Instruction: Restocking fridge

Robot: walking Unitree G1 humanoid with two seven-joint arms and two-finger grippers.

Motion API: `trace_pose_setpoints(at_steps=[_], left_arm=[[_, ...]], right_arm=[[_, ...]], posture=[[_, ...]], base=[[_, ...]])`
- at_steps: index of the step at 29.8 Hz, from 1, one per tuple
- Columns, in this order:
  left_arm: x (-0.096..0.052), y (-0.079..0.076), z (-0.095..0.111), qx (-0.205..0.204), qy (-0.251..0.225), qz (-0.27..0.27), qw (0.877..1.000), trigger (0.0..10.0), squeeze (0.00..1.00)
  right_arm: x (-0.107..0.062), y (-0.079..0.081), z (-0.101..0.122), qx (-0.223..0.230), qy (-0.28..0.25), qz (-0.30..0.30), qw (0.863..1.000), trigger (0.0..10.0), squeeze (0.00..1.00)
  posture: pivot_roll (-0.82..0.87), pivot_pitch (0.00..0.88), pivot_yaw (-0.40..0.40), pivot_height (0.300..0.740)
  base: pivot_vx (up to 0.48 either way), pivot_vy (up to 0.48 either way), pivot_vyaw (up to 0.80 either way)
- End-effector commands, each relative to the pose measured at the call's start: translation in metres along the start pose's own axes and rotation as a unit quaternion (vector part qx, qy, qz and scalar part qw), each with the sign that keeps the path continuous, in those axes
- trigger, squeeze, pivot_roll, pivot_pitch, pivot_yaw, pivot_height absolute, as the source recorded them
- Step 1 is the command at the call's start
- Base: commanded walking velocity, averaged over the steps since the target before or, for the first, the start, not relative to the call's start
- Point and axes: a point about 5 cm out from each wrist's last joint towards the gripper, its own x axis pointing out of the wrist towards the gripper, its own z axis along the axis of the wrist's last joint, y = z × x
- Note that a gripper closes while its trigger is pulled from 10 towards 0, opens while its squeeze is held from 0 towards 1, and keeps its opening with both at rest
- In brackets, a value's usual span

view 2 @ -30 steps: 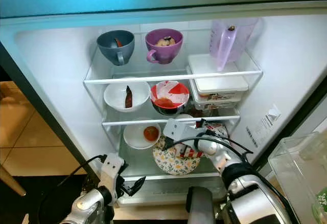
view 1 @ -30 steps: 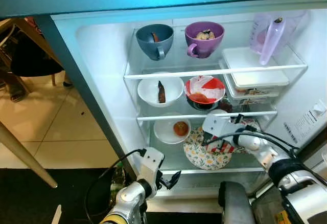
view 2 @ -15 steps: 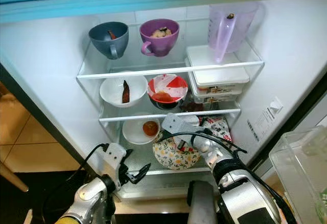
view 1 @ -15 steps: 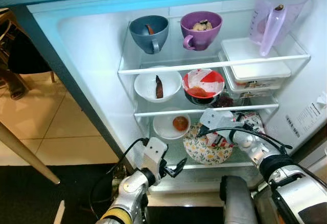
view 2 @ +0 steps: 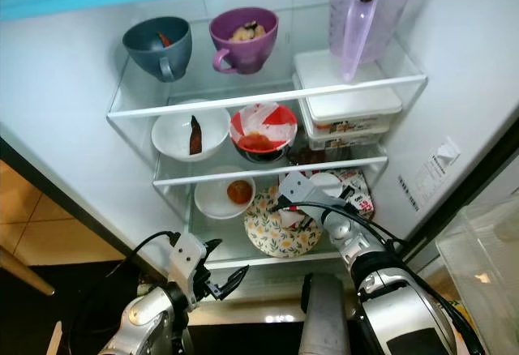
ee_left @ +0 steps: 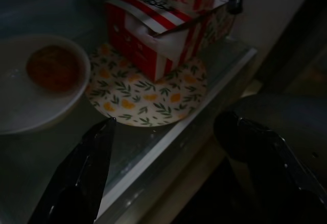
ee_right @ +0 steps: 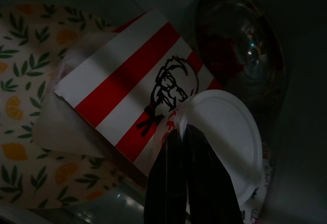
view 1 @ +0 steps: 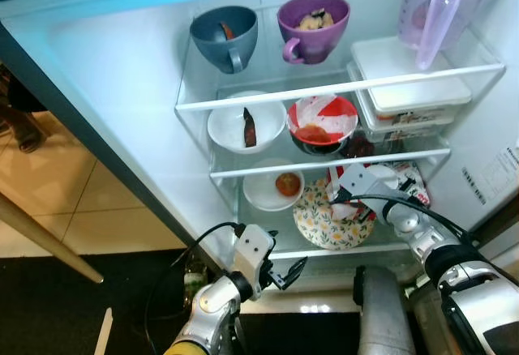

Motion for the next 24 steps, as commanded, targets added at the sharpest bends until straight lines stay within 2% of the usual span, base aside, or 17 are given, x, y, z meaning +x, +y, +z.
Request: trace_pose_setpoints(at_steps=[1, 7, 9, 11, 15, 23, 24], left_arm=[[-0.003, -0.005, -0.002, -0.006, 0.005, -0.009, 1.000, 10.0, 0.00], [-0.003, -0.006, 0.000, -0.004, 0.002, -0.011, 1.000, 10.0, 0.00], [-0.002, -0.008, 0.002, -0.002, 0.000, -0.015, 1.000, 10.0, 0.00], [-0.002, -0.008, 0.002, -0.002, 0.000, -0.015, 1.000, 10.0, 0.00], [0.001, -0.010, 0.007, 0.001, -0.009, -0.018, 1.000, 10.0, 0.00], [0.003, -0.011, 0.011, -0.001, -0.012, -0.017, 1.000, 10.0, 0.00], [0.005, -0.011, 0.012, -0.001, -0.012, -0.018, 1.000, 10.0, 0.00]], right_arm=[[-0.001, 0.008, -0.010, 0.006, 0.020, 0.014, 1.000, 10.0, 0.00], [-0.001, 0.004, -0.008, 0.008, 0.012, 0.006, 1.000, 10.0, 0.00], [-0.001, -0.004, -0.005, 0.016, -0.001, -0.009, 1.000, 10.0, 0.00], [-0.001, -0.004, -0.005, 0.016, -0.001, -0.009, 1.000, 10.0, 0.00], [-0.001, -0.014, -0.003, 0.017, -0.002, -0.025, 1.000, 10.0, 0.00], [-0.001, -0.019, -0.004, 0.018, -0.001, -0.030, 0.999, 10.0, 0.01], [-0.002, -0.024, -0.005, 0.021, -0.001, -0.040, 0.999, 10.0, 0.93]], posture=[[-0.01, 0.285, 0.146, 0.480], [0.00, 0.291, 0.148, 0.480], [0.00, 0.281, 0.146, 0.480], [0.00, 0.281, 0.146, 0.480], [-0.01, 0.271, 0.143, 0.480], [-0.02, 0.257, 0.136, 0.480], [-0.02, 0.254, 0.133, 0.480]], base=[[0.000, 0.000, 0.00], [0.000, 0.000, 0.00], [0.000, 0.000, 0.00], [0.000, 0.000, 0.00], [0.000, 0.000, 0.00], [0.000, 0.000, 0.00], [0.000, 0.000, 0.00]])
